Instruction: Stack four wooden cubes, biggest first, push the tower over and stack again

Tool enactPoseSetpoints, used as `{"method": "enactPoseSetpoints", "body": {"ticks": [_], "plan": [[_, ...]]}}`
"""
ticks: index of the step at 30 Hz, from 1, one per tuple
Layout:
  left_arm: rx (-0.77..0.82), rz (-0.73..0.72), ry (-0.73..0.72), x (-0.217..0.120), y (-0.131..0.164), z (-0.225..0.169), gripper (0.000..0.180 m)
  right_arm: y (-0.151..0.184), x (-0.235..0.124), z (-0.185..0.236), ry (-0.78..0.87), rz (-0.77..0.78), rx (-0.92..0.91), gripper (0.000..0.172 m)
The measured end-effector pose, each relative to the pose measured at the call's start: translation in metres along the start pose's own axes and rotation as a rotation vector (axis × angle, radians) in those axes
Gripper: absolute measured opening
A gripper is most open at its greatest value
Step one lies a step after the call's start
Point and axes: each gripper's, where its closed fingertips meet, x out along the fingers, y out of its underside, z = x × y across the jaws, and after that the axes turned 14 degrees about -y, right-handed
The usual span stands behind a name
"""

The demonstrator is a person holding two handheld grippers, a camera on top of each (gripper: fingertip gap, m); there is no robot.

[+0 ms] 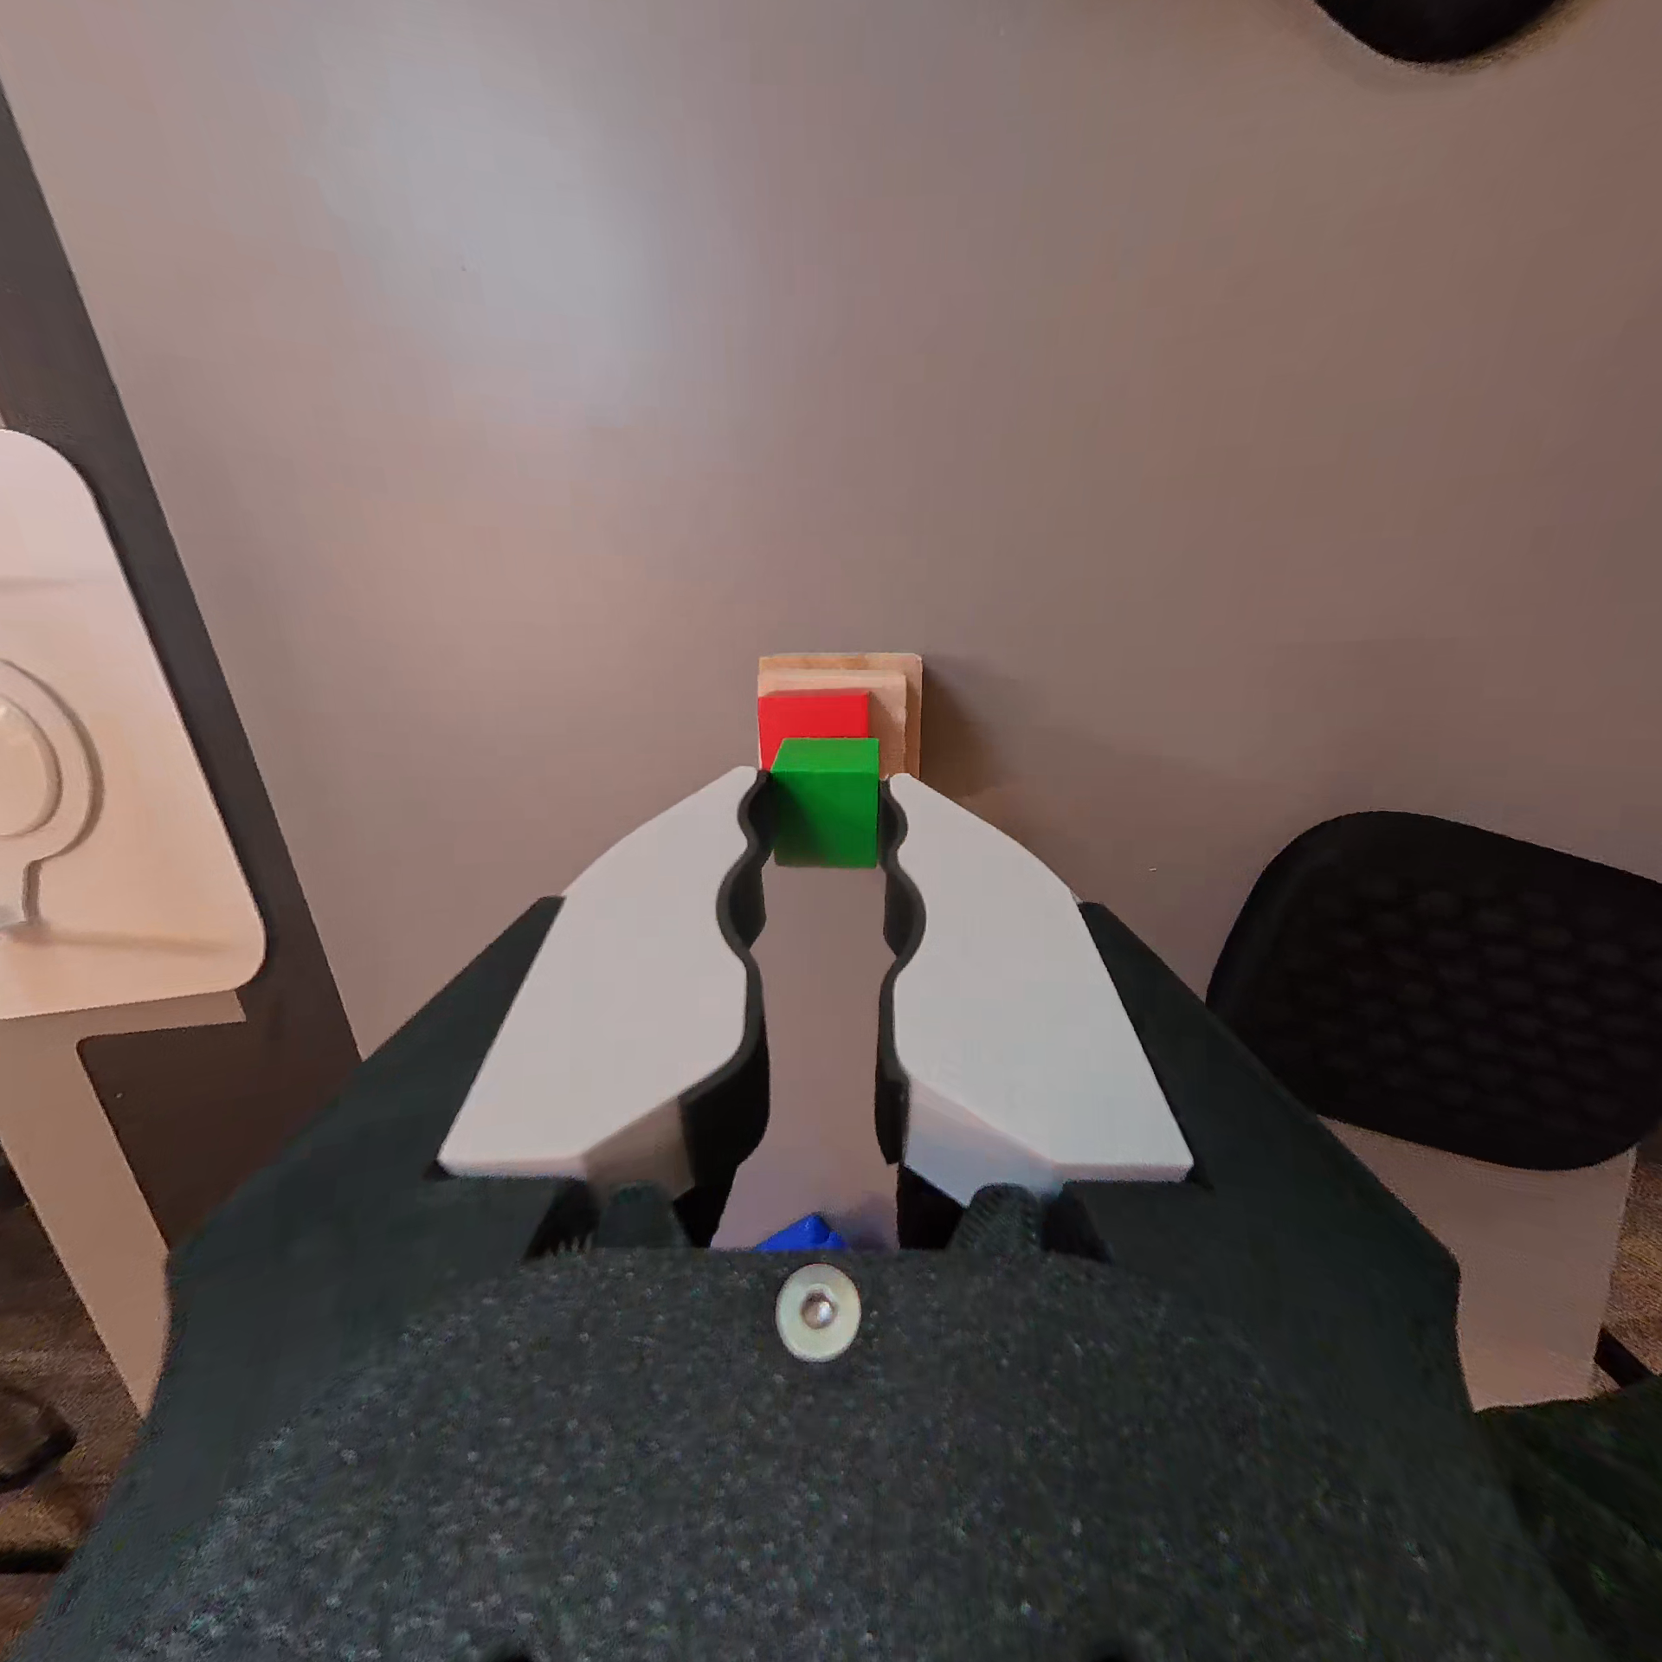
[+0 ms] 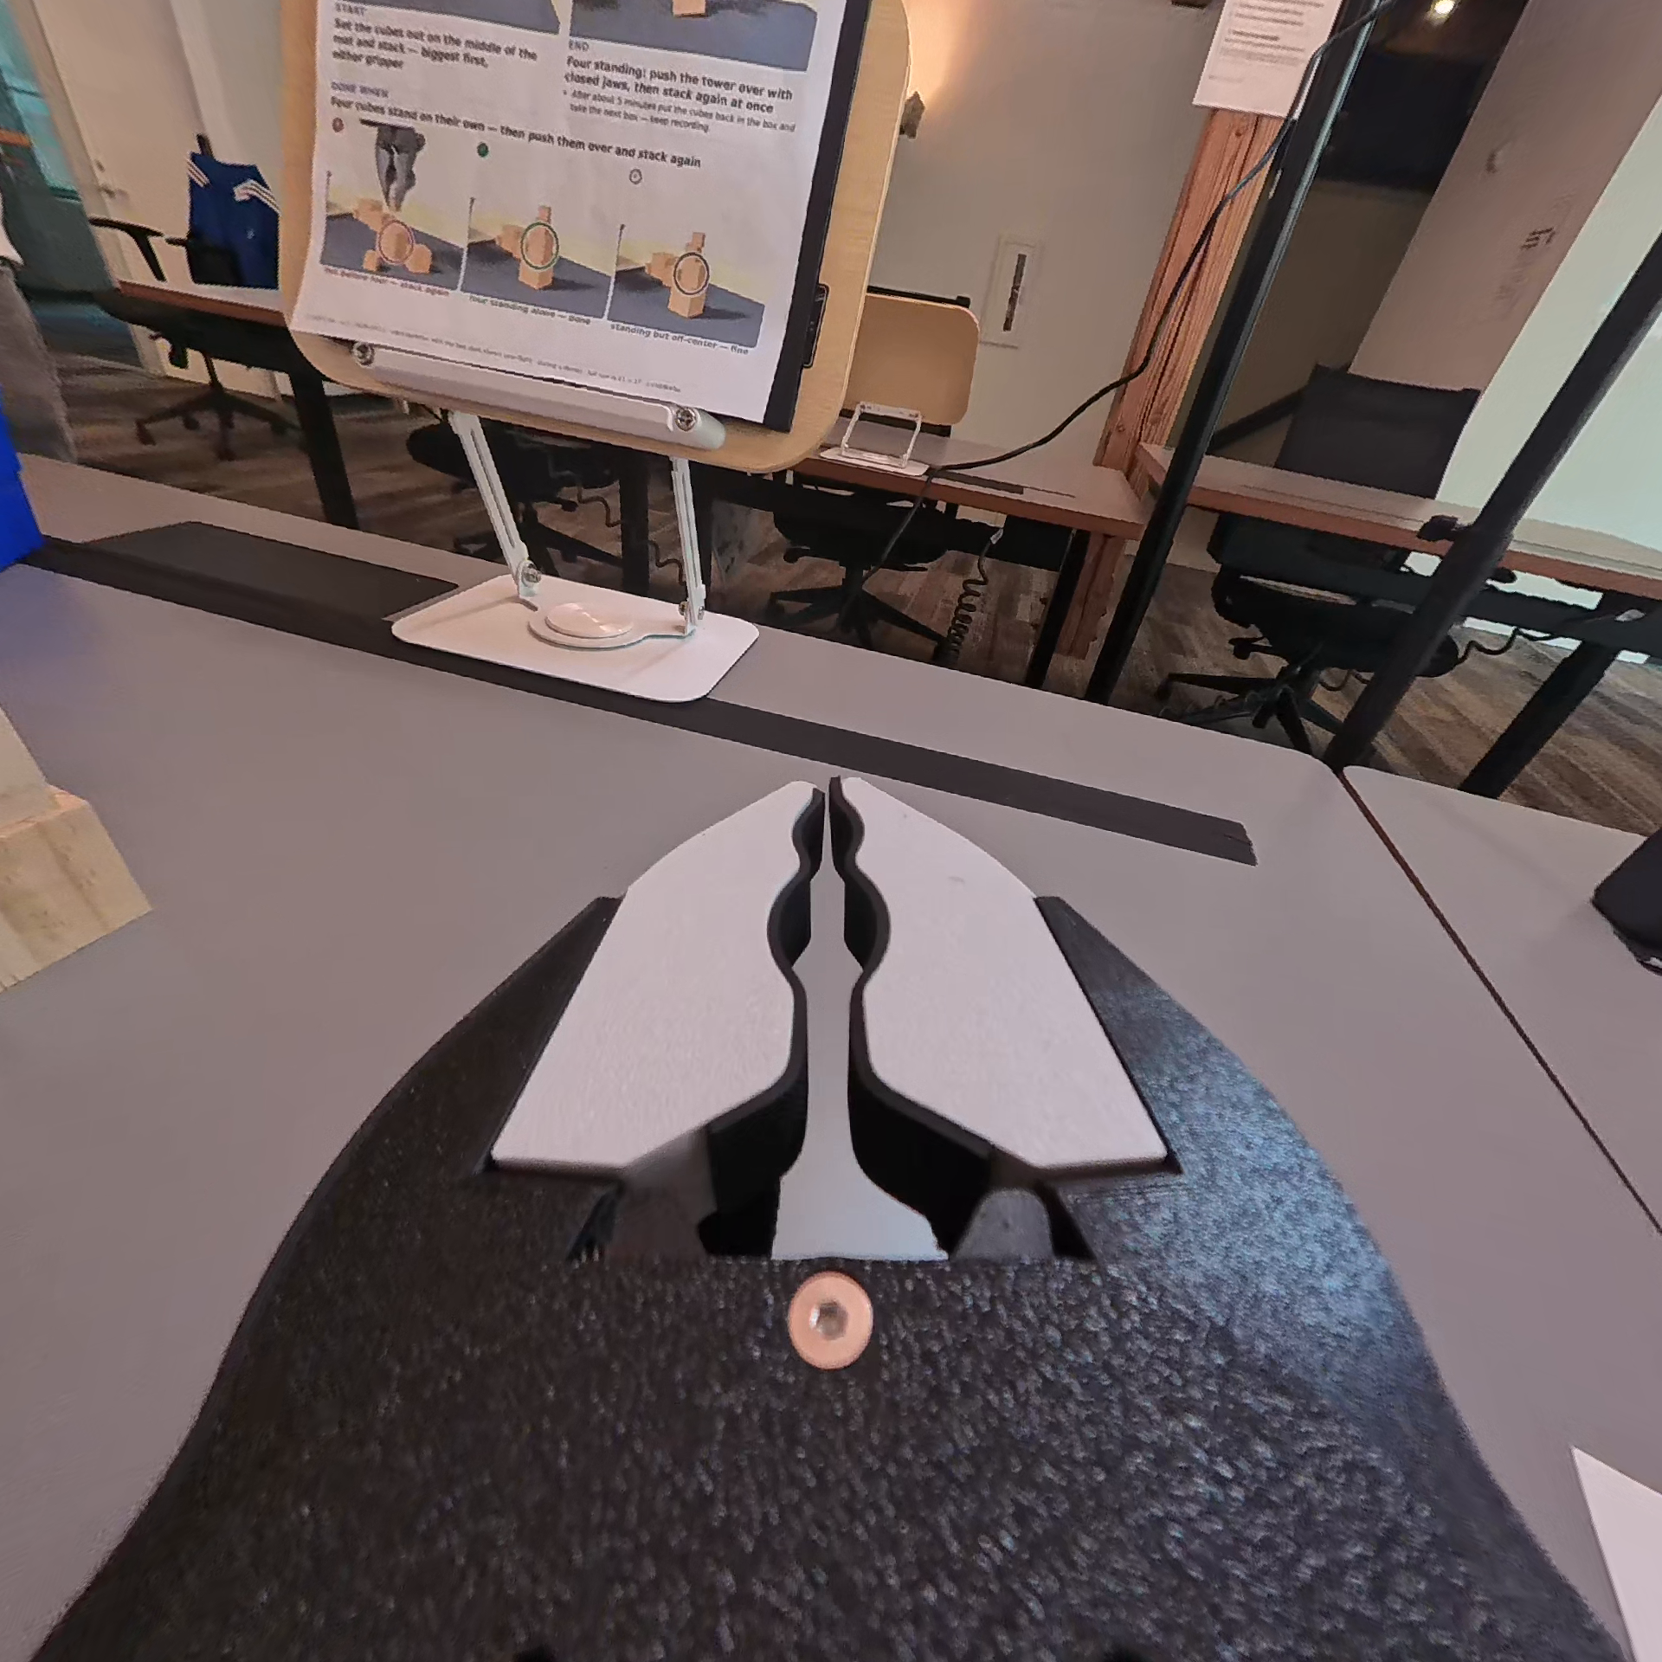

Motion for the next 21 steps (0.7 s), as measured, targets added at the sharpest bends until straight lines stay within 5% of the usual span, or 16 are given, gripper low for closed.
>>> {"method": "enactPoseSetpoints", "body": {"ticks": [15, 21], "plan": [[0.006, 0.028, 0.027, 0.014, -0.003, 0.001, 0.022, 0.004, -0.002, -0.005, 0.002, 0.007, 0.011, 0.001], [-0.026, -0.021, -0.002, 0.007, -0.006, 0.001, 0.036, 0.005, -0.002, -0.005, -0.002, 0.008, 0.013, 0.001]]}}
